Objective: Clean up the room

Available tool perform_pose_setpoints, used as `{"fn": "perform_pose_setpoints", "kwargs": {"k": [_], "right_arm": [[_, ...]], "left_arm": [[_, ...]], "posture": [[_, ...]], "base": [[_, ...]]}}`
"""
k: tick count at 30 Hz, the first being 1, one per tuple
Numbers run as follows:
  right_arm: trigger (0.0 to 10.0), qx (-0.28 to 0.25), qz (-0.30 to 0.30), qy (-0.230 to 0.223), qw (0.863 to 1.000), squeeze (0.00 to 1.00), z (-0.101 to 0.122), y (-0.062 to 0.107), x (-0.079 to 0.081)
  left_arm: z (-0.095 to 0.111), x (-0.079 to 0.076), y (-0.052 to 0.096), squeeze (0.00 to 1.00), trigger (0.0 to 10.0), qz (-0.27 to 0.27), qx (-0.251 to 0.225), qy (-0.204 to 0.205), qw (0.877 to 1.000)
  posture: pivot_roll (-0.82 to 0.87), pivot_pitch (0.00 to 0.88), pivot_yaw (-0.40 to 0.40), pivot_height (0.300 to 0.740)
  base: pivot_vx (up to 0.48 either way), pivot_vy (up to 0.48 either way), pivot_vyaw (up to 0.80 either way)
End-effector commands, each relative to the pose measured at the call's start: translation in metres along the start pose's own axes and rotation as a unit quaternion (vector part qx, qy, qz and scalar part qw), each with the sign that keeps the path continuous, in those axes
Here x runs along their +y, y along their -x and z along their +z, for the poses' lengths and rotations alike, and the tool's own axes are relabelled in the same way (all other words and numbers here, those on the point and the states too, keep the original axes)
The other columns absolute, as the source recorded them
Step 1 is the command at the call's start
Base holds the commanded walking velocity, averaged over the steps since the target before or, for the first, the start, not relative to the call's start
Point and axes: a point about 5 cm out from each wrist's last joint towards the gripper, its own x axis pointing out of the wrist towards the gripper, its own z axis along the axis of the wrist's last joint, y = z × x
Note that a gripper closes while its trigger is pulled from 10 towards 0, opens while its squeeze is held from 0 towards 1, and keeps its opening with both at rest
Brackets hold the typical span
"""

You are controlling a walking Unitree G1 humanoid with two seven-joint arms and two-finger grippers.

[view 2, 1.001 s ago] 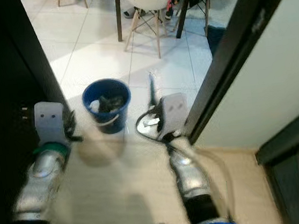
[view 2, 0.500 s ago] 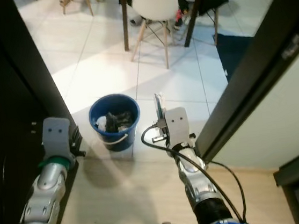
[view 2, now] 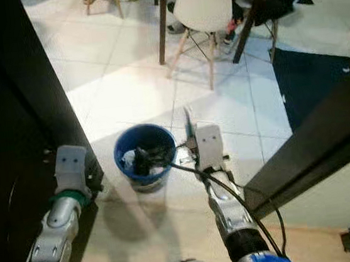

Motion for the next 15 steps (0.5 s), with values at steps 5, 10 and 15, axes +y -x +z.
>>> {"fn": "perform_pose_setpoints", "kwargs": {"k": [5,10,15], "right_arm": [[10.0,0.005,-0.004,-0.001,1.0,0.0,-0.0048,0.0024,-0.0047],[10.0,-0.001,-0.001,0.0,1.0,0.0,-0.0019,-0.0003,-0.0026],[10.0,-0.006,0.0,0.001,1.0,0.0,-0.0008,-0.0012,-0.0022]], "left_arm": [[-0.0008,-0.0058,0.0024,0.0,10.0,-0.021,0.0,0.005,1.0],[0.001,-0.0073,0.002,0.0,10.0,-0.024,-0.004,0.003,1.0],[0.0022,-0.0088,0.0014,0.0,10.0,-0.029,-0.008,-0.007,1.0]], "posture": [[0.0,0.087,-0.005,0.74],[0.0,0.086,-0.005,0.74],[0.0,0.086,-0.005,0.74]], "base": [[0.48,0.0,0.0],[0.48,0.0,0.0],[0.48,0.0,0.0]]}}
